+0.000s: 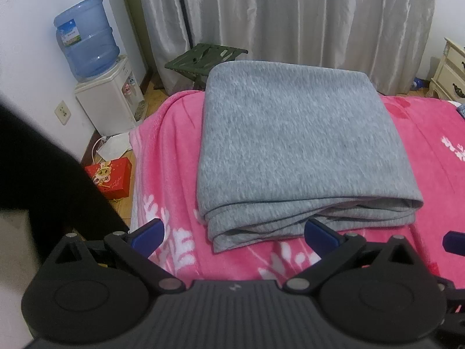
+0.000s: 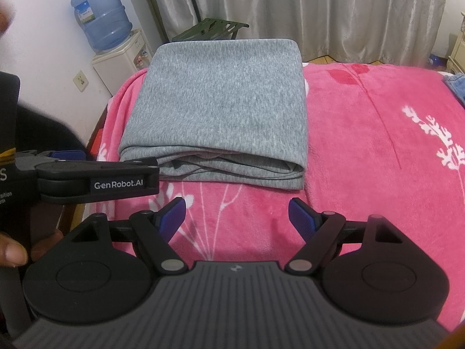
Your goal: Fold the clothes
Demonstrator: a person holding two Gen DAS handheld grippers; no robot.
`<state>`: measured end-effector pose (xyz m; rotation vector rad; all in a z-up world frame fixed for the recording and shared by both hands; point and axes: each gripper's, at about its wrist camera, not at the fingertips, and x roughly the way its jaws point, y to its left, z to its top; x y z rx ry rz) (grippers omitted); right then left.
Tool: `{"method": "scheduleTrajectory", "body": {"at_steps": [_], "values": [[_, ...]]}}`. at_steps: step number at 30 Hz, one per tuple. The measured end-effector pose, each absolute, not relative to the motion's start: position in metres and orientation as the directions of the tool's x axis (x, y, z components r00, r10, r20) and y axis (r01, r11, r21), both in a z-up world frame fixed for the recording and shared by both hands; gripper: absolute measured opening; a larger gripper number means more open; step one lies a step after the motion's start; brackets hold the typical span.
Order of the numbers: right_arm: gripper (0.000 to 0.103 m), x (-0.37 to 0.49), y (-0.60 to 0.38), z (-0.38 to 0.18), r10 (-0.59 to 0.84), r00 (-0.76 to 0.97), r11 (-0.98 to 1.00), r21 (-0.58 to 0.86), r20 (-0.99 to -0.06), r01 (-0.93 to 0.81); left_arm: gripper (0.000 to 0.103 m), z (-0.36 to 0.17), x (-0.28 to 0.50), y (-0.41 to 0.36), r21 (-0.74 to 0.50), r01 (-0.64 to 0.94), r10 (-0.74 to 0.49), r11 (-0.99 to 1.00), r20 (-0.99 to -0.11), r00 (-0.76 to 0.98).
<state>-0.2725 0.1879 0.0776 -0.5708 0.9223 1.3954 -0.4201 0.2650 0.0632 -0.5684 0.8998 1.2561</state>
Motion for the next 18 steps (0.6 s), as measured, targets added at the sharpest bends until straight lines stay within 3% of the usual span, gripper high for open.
{"method": "scheduleTrajectory", "body": {"at_steps": [18], "values": [[0.078,-0.2723,0.1881,0.0773,0.573,-0.071,0.131,0.177,-0.817,-0.975,0.103,0.0619,-0.4209,0.266,0.109,-0.964,0.559,0.241,-0.828,0.046]]}}
